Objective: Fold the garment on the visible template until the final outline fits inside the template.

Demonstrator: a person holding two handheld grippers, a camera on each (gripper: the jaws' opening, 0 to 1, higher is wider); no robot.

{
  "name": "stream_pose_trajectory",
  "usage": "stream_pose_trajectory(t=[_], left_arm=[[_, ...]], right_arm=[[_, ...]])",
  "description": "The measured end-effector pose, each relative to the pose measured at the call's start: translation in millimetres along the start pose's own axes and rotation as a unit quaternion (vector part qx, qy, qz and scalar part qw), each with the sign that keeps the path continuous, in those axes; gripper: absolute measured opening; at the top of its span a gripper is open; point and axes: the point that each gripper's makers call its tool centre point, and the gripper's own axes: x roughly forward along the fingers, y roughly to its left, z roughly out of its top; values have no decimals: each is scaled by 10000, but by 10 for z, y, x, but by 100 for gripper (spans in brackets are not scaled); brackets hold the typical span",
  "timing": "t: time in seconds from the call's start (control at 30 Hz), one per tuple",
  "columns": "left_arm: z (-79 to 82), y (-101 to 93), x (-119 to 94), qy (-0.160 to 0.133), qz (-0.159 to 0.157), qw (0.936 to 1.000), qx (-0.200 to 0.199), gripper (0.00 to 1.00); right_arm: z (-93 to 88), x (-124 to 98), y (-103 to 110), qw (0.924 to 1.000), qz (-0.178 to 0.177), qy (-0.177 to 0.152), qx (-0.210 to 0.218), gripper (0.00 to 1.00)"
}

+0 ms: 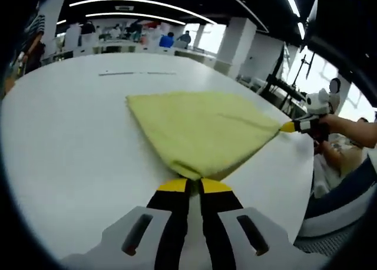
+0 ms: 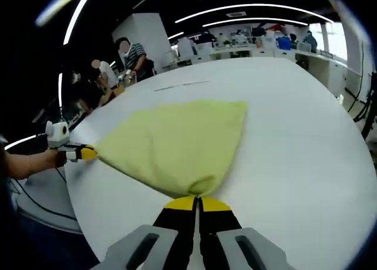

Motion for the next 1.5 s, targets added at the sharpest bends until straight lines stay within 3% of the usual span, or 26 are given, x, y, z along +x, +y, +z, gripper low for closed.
stream_pose_trajectory(t=[0.9, 1.3, 1.5], left_arm=[[107, 47, -50, -45, -43, 9999, 115, 0], [97, 113, -144, 47, -22, 9996, 264, 0], [96, 191, -208, 119, 74, 9991, 392, 0]], right_arm=[[7, -36, 12, 9990, 98, 149, -415, 0], [40, -114, -167, 9971, -174, 243, -707, 0], [64, -135, -190, 9966, -149, 250, -769, 0]])
